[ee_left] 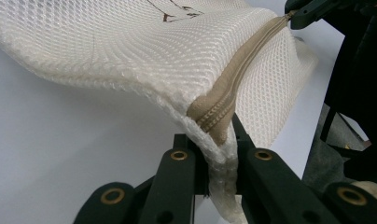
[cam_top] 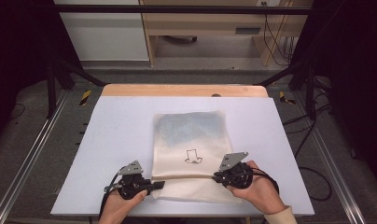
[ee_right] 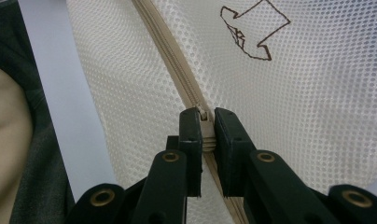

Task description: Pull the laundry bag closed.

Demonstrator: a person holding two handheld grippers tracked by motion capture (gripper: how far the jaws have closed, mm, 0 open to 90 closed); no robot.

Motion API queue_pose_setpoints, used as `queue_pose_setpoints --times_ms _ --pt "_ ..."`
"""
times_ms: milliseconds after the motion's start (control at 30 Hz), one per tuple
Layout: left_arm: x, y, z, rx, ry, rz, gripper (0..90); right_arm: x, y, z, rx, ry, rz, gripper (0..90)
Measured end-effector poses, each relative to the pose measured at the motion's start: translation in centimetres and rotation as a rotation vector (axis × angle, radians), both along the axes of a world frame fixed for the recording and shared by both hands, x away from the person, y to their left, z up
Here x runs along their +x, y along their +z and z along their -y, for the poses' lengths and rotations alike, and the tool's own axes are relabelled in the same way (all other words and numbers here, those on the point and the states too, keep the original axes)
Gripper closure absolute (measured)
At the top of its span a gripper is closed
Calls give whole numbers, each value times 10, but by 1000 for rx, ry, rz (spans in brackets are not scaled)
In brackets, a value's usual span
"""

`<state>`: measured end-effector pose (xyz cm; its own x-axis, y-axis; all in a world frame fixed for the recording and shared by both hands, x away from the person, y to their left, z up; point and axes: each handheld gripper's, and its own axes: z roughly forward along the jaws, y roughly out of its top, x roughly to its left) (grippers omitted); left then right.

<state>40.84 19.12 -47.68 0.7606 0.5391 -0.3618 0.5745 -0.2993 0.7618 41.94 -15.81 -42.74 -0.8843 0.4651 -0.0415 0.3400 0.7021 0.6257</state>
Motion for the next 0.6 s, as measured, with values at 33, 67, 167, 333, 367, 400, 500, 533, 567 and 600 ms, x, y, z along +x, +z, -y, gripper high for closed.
queue_pose_setpoints --times_ms 33,67,167,333,367,400,500,533,567,600 --pt "0 0 0 2 -1 0 843 0 0 1 -2 -4 -2 821" --pt "0 0 0 2 -1 0 843 0 -1 2 2 -4 1 821" --pt "0 0 0 2 0 -1 843 -1 -1 5 -2 -13 -1 821" --pt "0 -1 0 2 0 -3 843 -2 -2 9 3 -21 -5 821" --pt "0 -1 0 3 0 -2 843 -2 -2 10 2 -21 -4 821" --pt "0 -1 0 5 1 -1 843 -2 -2 10 6 -25 -6 821" --pt "0 0 0 7 0 0 843 -2 -4 11 7 -25 -6 821" --pt "0 0 0 8 -1 3 843 -3 -3 11 7 -32 -16 821" --pt "0 0 0 8 -2 3 843 -2 -4 11 7 -25 -6 821" --pt "0 0 0 8 -2 3 843 -2 -4 12 6 -25 -6 821"
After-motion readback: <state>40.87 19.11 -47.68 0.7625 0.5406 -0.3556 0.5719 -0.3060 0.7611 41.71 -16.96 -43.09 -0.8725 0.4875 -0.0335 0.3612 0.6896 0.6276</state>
